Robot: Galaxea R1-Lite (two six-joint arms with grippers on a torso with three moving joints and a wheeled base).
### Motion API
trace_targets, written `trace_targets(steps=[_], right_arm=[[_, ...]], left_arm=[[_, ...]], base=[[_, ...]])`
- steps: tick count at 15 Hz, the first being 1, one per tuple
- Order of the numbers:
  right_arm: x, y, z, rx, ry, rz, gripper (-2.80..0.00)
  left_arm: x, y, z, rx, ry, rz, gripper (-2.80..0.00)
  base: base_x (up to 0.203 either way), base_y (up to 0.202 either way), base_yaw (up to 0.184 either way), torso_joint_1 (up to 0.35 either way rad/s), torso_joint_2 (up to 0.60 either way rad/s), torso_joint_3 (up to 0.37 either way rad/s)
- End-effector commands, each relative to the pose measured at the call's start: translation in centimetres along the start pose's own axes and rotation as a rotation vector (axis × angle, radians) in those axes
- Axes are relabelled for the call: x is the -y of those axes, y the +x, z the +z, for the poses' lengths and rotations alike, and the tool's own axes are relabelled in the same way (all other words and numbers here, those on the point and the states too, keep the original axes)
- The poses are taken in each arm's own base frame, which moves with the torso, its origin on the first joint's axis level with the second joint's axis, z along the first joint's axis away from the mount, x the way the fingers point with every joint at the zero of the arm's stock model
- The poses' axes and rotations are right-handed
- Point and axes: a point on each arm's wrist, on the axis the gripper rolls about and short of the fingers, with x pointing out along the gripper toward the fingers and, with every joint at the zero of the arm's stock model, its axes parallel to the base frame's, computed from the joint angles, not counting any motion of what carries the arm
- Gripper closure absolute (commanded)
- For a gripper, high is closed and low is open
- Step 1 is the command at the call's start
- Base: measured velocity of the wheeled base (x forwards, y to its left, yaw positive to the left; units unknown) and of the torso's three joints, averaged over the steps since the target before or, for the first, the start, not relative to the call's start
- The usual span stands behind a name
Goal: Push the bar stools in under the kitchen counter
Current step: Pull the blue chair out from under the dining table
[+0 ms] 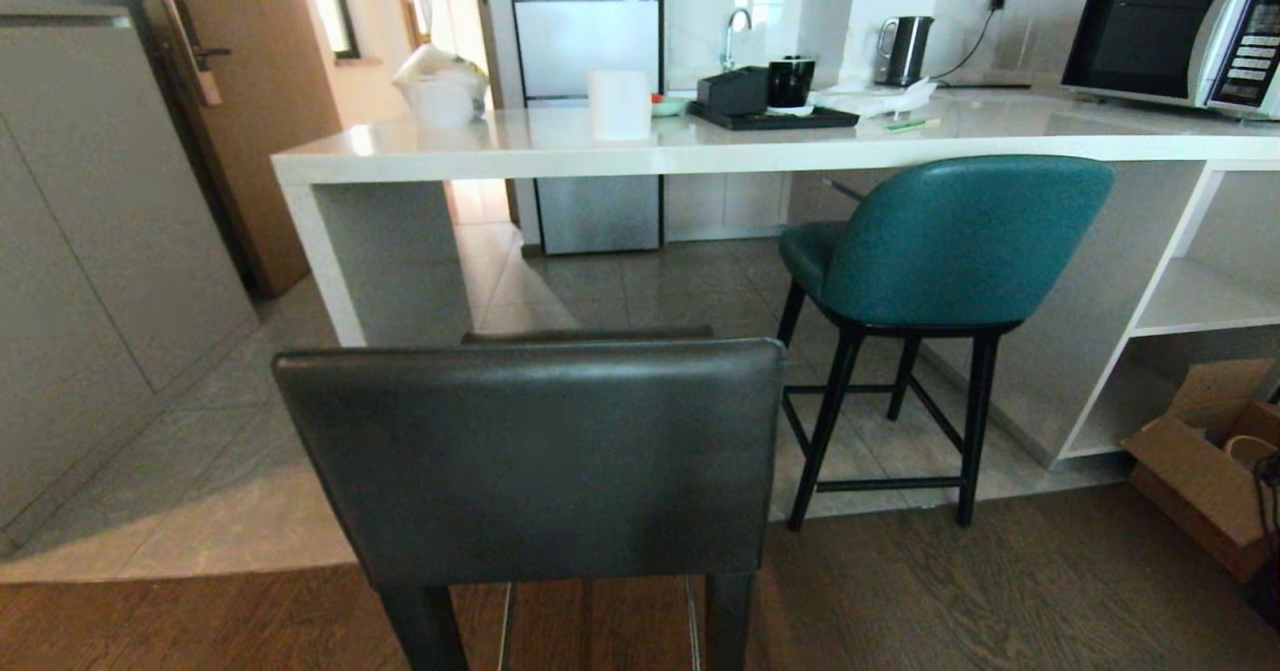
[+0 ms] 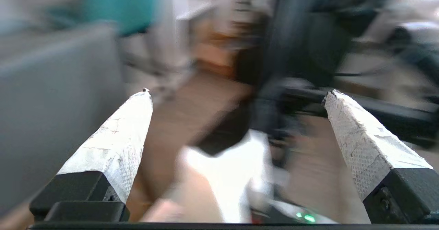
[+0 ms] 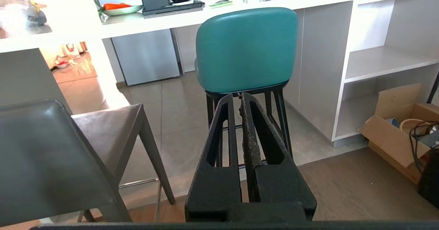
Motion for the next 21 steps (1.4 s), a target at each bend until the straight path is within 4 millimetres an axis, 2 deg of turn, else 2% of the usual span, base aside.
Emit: trace_targets(steps=[1,3,4,7,8,9,21], right_arm=[[0.0,0.1,0.0,-0.006,0.001,0.001,0.0],[0.0,0.1,-0.1,-0.006,0.001,-0.001,0.0],[0.0,0.1,-0.1,-0.008,0.002,0.0,0.0],[0.0,0.1,-0.2,-0.011,0.006,0.0,0.0],[0.0,0.1,-0.2,-0.012,0.007,0.0,0.0],[0.0,0.1,-0.2,-0.012,0.006,-0.001,0.0],[0.1,0.3,-0.5,-0.025,0.011,0.009,0.0]], left_arm=[[-1.0,1.2,-0.9,0.001,0.013,0.121,-2.8],[-0.6,2.5,-2.7,0.002,0.093,0.23,-2.8],[-0.3,2.5,-2.7,0.001,0.099,0.229,-2.8],[1.3,1.9,0.1,0.005,0.03,0.148,-2.8],[1.6,1.6,0.5,0.016,0.012,0.125,-2.8],[1.7,1.3,0.6,0.019,0.007,0.108,0.0],[1.6,1.3,0.6,0.027,-0.017,0.107,0.0]], base=[[0.0,0.0,0.0,0.0,0.0,0.0],[0.0,0.0,0.0,0.0,0.0,0.0],[0.0,0.0,0.0,0.0,0.0,0.0],[0.0,0.0,0.0,0.0,0.0,0.0],[0.0,0.0,0.0,0.0,0.0,0.0],[0.0,0.0,0.0,0.0,0.0,0.0],[0.0,0.0,0.0,0.0,0.0,0.0]])
